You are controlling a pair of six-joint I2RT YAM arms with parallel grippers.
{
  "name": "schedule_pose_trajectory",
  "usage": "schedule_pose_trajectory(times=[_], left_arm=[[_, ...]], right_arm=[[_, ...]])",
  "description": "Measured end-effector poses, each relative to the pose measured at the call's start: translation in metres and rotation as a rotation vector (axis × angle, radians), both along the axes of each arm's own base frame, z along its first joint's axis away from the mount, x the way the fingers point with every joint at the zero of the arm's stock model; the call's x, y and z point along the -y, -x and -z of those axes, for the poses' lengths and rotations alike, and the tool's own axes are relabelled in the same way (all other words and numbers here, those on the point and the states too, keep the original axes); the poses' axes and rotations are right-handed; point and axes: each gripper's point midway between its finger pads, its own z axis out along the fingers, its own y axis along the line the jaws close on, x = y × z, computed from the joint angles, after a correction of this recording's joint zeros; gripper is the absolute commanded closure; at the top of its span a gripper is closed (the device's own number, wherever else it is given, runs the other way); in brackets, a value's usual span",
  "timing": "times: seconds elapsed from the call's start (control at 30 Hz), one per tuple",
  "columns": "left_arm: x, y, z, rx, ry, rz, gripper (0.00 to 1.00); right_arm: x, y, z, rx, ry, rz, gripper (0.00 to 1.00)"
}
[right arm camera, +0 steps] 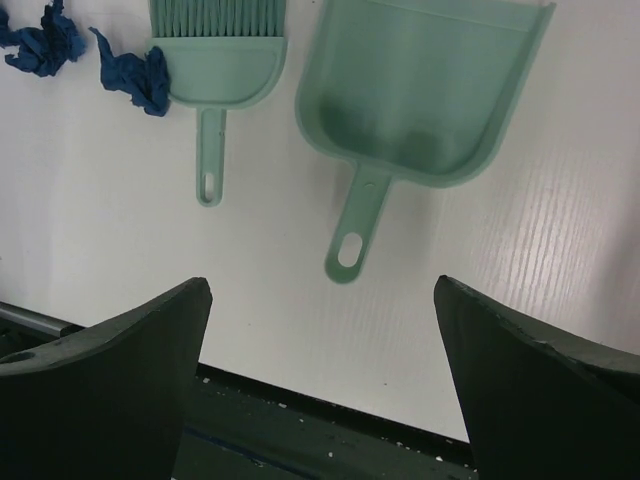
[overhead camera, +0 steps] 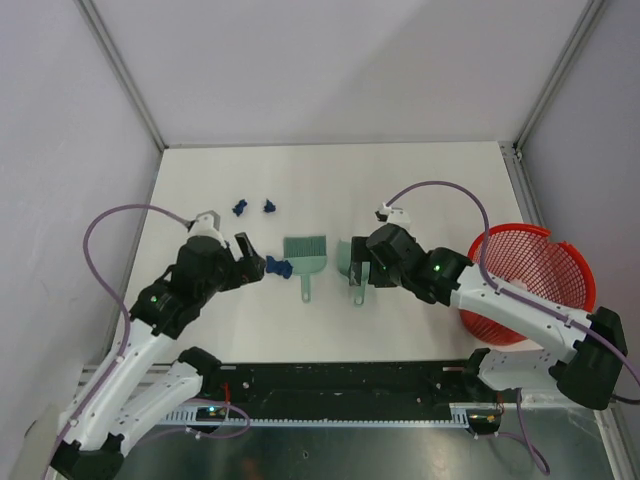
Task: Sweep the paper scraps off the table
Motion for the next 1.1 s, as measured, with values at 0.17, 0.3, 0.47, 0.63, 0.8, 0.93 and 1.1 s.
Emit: schedule_pose_trajectory(times=[0.17,0.3,0.47,0.63,0.8,0.93,1.1], left_arm=[[0.012,-0.008,0.020,-0.070,-0.046,-0.001,0.00],[0.024,-0.010,0.046,-0.154,-0.117,0.024,0.00],[0.037,-0.009,0.074,-0.235,-0.198,0.054,0.02],[0.057,-0.011,0.100,-0.302,-0.284,0.108,0.04],[0.077,-0.021,0.114,-0.328,-0.325,0.140,0.08],[0.088,-0.028,0.123,-0.335,-0.319,0.154,0.11],[0.104,-0.027,0.144,-0.377,-0.308,0.202,0.15]], right_arm=[[0.007,0.004,-0.009,0.013,-0.012,0.003,0.01],[0.012,0.006,-0.020,0.033,-0.030,0.009,0.01],[0.017,0.007,-0.029,0.053,-0.046,0.017,0.01],[0.022,0.009,-0.030,0.049,-0.037,0.024,0.01],[0.026,0.012,-0.026,0.031,-0.023,0.034,0.01],[0.028,0.014,-0.025,0.025,-0.015,0.036,0.01],[0.035,0.015,-0.022,0.022,0.010,0.048,0.01]])
